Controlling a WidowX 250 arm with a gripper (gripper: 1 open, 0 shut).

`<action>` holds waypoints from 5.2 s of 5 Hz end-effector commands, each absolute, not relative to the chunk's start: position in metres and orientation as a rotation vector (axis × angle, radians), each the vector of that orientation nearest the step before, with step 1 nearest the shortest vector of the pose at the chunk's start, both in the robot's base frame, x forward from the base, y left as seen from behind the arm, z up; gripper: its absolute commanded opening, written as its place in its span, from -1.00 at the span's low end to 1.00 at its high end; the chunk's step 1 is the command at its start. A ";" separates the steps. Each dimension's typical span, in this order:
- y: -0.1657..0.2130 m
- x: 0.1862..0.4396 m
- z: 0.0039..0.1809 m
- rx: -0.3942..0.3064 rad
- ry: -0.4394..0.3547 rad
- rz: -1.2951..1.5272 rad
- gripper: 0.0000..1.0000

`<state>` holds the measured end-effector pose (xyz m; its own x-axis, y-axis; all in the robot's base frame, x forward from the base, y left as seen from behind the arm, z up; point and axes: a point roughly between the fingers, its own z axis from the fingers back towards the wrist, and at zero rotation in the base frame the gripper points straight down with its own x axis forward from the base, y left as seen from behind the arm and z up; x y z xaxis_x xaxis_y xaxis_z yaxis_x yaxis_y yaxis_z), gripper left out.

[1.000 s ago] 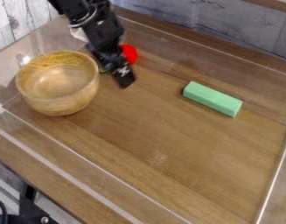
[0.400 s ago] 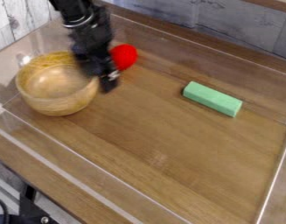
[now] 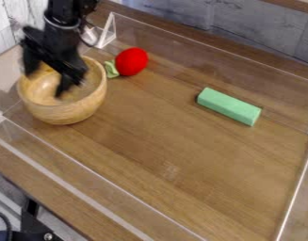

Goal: Remove the green stick from the brown bowl and put it on the table

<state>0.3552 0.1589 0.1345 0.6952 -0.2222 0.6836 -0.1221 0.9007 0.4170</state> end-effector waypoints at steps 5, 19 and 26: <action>0.133 0.363 0.150 0.307 -0.944 0.107 1.00; 0.154 0.337 0.054 0.148 -0.927 0.287 -1.00; 0.140 0.313 0.056 0.114 -0.911 0.323 -1.00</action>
